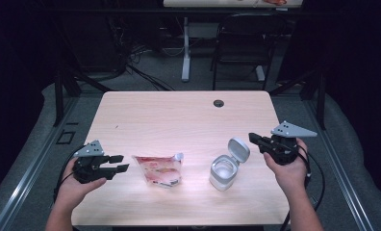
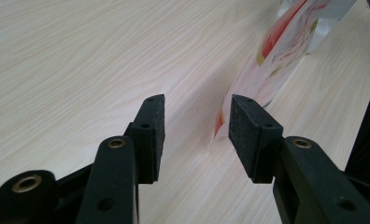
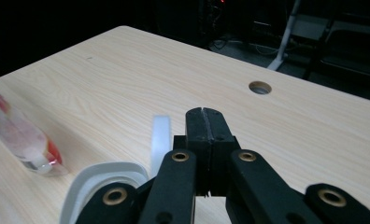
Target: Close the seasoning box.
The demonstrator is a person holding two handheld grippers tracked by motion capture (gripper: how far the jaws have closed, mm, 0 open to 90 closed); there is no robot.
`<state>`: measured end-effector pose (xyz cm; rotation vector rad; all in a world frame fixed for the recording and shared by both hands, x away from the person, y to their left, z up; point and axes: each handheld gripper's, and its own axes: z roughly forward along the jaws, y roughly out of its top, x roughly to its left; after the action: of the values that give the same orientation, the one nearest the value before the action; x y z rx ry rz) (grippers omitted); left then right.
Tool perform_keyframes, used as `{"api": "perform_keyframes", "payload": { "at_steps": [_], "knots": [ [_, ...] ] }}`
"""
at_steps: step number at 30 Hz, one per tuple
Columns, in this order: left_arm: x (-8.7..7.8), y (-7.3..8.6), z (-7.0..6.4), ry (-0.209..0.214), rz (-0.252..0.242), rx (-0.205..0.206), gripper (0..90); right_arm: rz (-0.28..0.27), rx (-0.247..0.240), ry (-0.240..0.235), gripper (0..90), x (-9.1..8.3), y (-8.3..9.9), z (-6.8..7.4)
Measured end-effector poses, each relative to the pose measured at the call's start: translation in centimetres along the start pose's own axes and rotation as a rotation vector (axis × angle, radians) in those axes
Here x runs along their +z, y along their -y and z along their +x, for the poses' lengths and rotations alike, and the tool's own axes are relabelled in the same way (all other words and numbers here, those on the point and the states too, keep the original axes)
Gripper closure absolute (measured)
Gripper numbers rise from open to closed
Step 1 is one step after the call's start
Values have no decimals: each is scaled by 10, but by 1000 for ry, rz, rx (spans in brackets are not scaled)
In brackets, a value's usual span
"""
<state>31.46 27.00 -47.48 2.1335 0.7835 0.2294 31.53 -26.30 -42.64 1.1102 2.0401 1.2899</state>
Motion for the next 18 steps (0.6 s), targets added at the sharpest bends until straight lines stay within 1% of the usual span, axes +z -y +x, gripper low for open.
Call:
{"api": "perform_keyframes", "payload": {
  "at_steps": [3,6,7,9,15,18],
  "knots": [
    [0,1,1,-1,1,-1,563,13,23,13,900,3,6,-6],
    [1,1,2,-2,3,-1,563,31,37,13,900,6,12,-10],
    [1,1,2,-1,6,-1,563,34,46,6,900,7,13,-10],
    [1,1,2,-1,3,-2,563,42,54,-12,900,9,16,-9],
    [1,1,1,-3,4,-1,563,47,50,-34,900,11,21,-2],
    [1,2,2,-4,6,-1,563,41,51,-45,900,11,22,1]
  ]
}}
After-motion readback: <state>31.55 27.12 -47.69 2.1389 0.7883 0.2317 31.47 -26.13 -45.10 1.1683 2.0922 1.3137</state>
